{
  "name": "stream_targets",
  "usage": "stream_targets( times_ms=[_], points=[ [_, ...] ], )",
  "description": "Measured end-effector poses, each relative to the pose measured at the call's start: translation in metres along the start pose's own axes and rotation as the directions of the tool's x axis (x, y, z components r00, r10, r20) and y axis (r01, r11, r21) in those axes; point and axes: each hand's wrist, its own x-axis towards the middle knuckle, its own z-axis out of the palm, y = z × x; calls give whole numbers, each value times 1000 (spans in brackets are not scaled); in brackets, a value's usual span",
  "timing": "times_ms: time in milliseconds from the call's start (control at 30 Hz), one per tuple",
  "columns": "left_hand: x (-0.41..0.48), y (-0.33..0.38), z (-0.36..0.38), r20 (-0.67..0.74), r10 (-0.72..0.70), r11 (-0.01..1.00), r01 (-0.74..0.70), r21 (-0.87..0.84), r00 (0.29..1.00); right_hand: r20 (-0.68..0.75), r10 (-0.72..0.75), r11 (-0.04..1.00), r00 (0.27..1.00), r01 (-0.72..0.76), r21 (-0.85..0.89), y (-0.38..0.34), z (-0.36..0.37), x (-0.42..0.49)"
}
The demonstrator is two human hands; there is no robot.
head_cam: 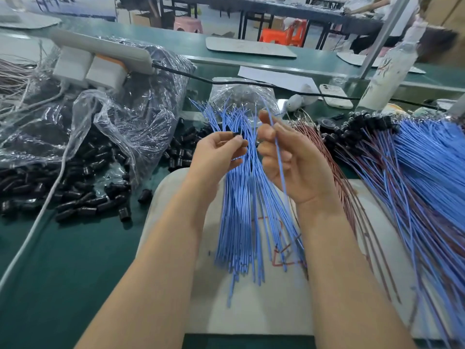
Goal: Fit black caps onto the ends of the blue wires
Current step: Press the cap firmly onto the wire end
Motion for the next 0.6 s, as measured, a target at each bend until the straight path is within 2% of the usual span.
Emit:
stream_targets(
  times_ms=[33,100,167,200,267,300,333,400,500,533,600],
  points=[
    [0,0,1,1,2,1000,-2,17,1000,87,7,1000,996,-7,4,0,2,-1],
    [0,-1,1,-17,1,999,0,35,1000,91,-5,999,996,10,-50,1,3,0],
    [0,1,0,-39,-11,1000,12,19,999,-99,-98,991,990,88,-100,1,1,3],
    [-1,2,-1,-31,-23,1000,23,-3,999,-244,-202,968,949,157,-194,1,-1,4],
    [-1,3,-2,29,-36,999,36,-16,999,-473,-467,845,747,220,-487,2,-4,6],
    [-2,2,-1,59,-33,999,31,36,998,-515,-567,782,643,224,-582,2,-5,7],
    [-3,1,0,86,-27,994,17,112,996,-534,-625,748,570,243,-617,3,-6,7],
    [-6,-2,3,130,-9,970,-23,241,991,-564,-659,745,498,326,-582,2,-6,6],
    [-9,-2,4,152,48,930,-99,355,987,-607,-631,776,482,402,-487,-2,-7,5],
    [-8,-2,3,141,76,917,-125,379,987,-608,-621,784,495,390,-483,-2,-8,6],
    [-8,-1,4,130,120,911,-161,380,984,-582,-604,785,544,278,-554,4,-8,10]
  ],
)
